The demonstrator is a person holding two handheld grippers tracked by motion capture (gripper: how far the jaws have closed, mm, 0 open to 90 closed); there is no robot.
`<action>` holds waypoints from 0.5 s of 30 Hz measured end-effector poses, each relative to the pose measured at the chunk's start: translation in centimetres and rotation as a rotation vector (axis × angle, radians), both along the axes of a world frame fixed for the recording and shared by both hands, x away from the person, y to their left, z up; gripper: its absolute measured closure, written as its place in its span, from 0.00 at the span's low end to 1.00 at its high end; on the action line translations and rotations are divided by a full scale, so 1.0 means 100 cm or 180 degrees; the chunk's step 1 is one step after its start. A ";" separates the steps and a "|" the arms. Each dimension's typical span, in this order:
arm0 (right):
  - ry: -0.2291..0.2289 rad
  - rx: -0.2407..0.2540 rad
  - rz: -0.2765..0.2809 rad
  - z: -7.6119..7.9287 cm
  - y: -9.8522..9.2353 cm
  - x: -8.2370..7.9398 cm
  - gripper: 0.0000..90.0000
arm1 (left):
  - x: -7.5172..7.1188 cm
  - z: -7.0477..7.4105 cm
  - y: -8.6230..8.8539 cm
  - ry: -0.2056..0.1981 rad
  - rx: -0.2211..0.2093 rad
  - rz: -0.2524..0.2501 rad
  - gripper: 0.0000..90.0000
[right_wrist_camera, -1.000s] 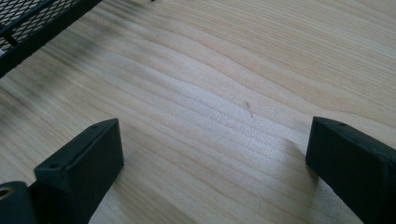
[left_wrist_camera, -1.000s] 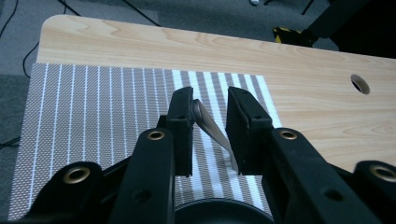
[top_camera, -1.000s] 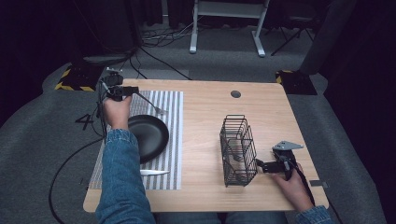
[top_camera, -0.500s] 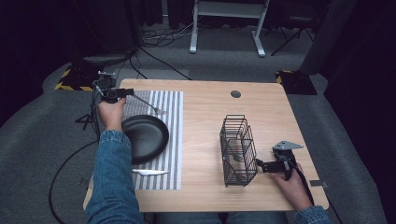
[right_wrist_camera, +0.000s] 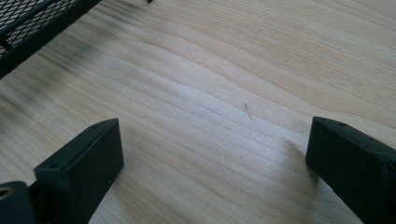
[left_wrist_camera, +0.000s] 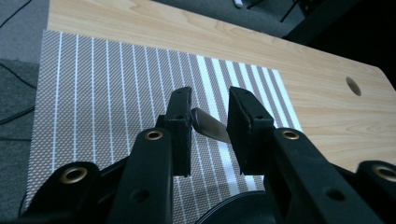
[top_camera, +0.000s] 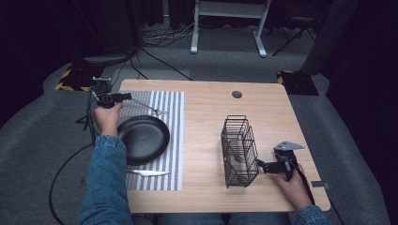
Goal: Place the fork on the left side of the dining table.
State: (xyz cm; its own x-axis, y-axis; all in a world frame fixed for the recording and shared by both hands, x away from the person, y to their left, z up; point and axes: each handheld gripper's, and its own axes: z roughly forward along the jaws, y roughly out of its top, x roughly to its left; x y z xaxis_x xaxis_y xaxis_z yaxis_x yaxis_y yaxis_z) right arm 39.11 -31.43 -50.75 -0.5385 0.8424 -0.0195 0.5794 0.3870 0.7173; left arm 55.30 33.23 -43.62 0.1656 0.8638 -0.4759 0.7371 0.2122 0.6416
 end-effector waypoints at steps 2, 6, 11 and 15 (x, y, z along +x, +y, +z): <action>0.0000 0.0000 0.0000 0.000 0.000 0.000 0.05 | -0.001 -0.003 0.002 0.0007 -0.0004 0.0019 0.78; 0.0000 0.0000 0.0000 0.000 0.000 0.000 0.04 | -0.002 -0.007 0.006 0.0043 -0.0032 0.0040 0.78; -0.0002 0.0000 0.0001 0.000 0.000 0.000 0.04 | -0.002 -0.012 0.009 0.0091 -0.0025 0.0065 0.78; 0.0000 0.0000 0.0000 0.000 0.000 0.000 0.05 | -0.002 -0.015 0.011 0.0128 -0.0047 0.0081 0.77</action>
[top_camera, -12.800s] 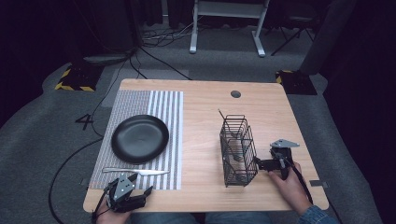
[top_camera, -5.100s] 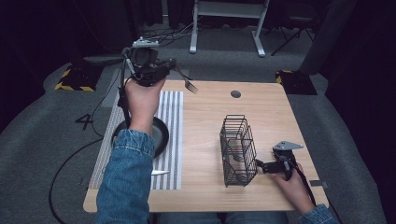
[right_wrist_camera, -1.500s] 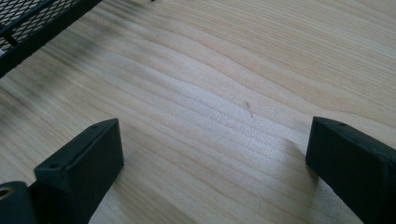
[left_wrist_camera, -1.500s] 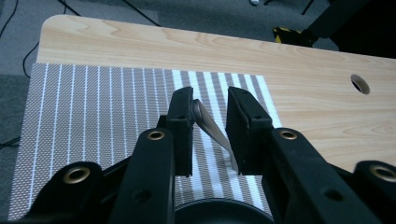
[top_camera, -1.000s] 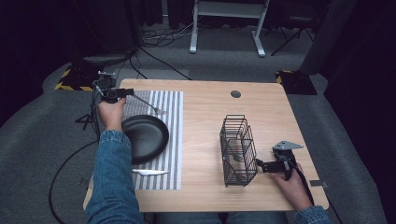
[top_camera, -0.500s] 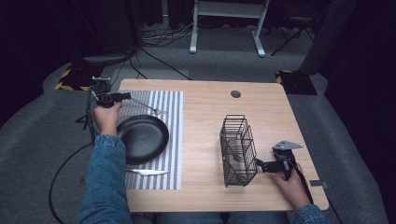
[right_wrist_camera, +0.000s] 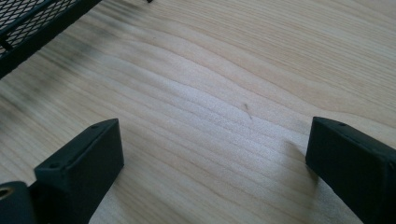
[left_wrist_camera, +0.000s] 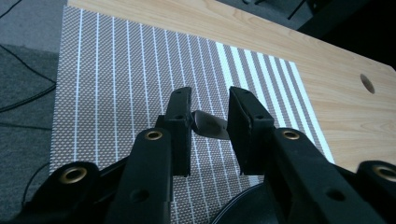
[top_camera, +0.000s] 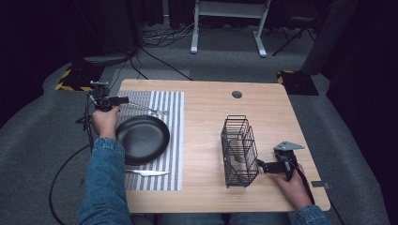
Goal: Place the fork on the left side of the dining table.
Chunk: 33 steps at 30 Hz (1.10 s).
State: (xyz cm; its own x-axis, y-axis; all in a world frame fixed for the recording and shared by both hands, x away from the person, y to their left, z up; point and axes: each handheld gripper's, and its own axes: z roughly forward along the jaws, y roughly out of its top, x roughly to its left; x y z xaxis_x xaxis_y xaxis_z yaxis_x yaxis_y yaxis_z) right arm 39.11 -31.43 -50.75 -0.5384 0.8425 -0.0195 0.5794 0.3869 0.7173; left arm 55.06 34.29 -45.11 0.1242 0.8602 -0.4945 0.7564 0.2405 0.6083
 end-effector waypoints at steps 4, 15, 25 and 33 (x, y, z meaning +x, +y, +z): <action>-0.0001 -0.0001 0.0001 0.000 0.000 0.000 0.05 | 0.001 -0.003 -0.001 0.0054 0.0035 0.0030 0.76; -0.0004 0.0000 -0.0007 0.000 0.000 0.000 0.05 | 0.006 -0.012 -0.006 0.0218 0.0163 0.0073 0.71; -0.0005 -0.0001 -0.0005 0.000 0.000 0.000 0.05 | 0.001 -0.019 0.000 0.0240 0.0289 0.0265 0.61; -0.0007 -0.0002 -0.0004 0.000 0.000 0.000 0.05 | -0.008 -0.010 0.002 0.0081 0.0326 0.0279 0.59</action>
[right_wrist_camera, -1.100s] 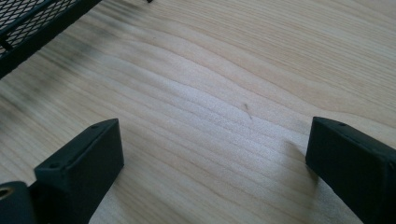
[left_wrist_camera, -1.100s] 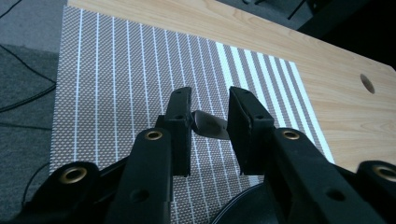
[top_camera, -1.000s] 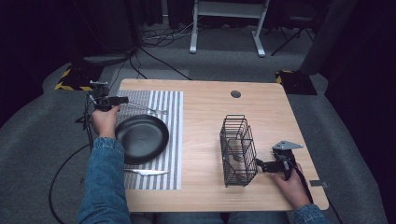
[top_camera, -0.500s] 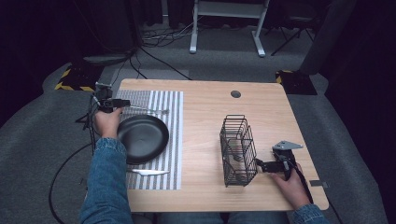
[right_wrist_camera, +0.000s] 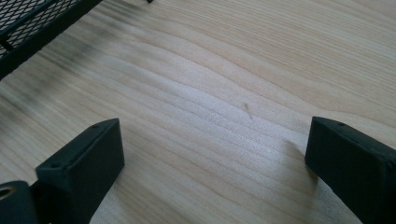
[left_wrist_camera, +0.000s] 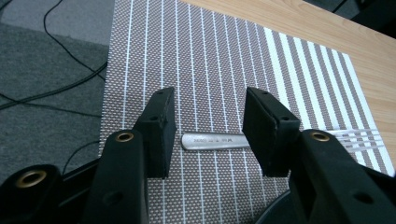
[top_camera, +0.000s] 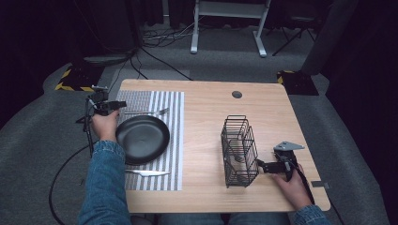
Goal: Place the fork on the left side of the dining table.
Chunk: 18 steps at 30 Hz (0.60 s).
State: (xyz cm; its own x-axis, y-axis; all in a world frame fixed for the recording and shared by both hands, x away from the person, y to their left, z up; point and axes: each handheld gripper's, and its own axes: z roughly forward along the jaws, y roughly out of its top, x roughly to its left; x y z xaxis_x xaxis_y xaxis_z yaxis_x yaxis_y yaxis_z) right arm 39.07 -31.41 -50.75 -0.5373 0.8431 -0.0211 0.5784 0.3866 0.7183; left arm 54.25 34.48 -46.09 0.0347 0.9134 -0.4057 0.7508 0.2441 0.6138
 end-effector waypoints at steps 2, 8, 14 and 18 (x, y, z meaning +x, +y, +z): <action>0.0001 0.0000 0.0000 0.000 0.000 0.000 0.05 | -0.006 0.011 -0.003 -0.0085 0.0091 -0.0065 0.59; 0.0000 -0.0001 0.0000 0.000 0.000 0.000 0.05 | -0.021 0.034 -0.009 -0.0263 0.0276 -0.0210 0.58; -0.0001 -0.0001 0.0001 0.000 0.000 0.000 0.05 | -0.045 0.065 -0.015 -0.0480 0.0252 -0.0396 0.55; 0.0000 0.0001 -0.0003 0.000 0.000 0.000 0.05 | -0.062 0.084 -0.025 -0.0577 0.0276 -0.0553 0.54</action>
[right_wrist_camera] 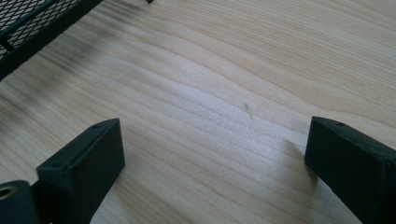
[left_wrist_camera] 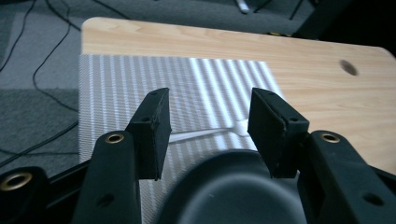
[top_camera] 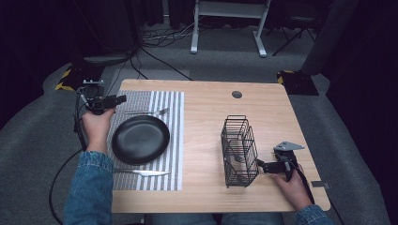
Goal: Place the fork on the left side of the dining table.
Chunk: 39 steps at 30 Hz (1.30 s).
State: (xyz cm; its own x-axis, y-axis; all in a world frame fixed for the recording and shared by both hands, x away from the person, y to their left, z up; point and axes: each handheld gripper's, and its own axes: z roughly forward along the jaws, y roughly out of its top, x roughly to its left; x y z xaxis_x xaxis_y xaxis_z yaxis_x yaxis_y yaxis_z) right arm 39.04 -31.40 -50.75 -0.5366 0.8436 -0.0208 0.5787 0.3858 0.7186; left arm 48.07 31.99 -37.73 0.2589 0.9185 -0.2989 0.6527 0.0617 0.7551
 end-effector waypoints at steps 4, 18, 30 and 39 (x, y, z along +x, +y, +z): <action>0.0000 -0.0001 0.0001 0.000 0.000 0.000 0.05 | -0.018 0.017 -0.013 -0.0132 0.0150 -0.0134 0.54; -0.0005 0.0002 -0.0003 0.000 0.000 0.000 0.06 | -0.082 0.041 -0.024 -0.0459 0.0251 -0.0380 0.50; -0.0004 0.0006 -0.0015 0.000 0.001 0.000 0.06 | -0.132 0.031 -0.027 -0.0608 0.0257 -0.0550 0.44; -0.0004 0.0007 -0.0019 0.000 0.001 0.000 0.06 | -0.168 0.013 -0.034 -0.0687 0.0225 -0.0702 0.41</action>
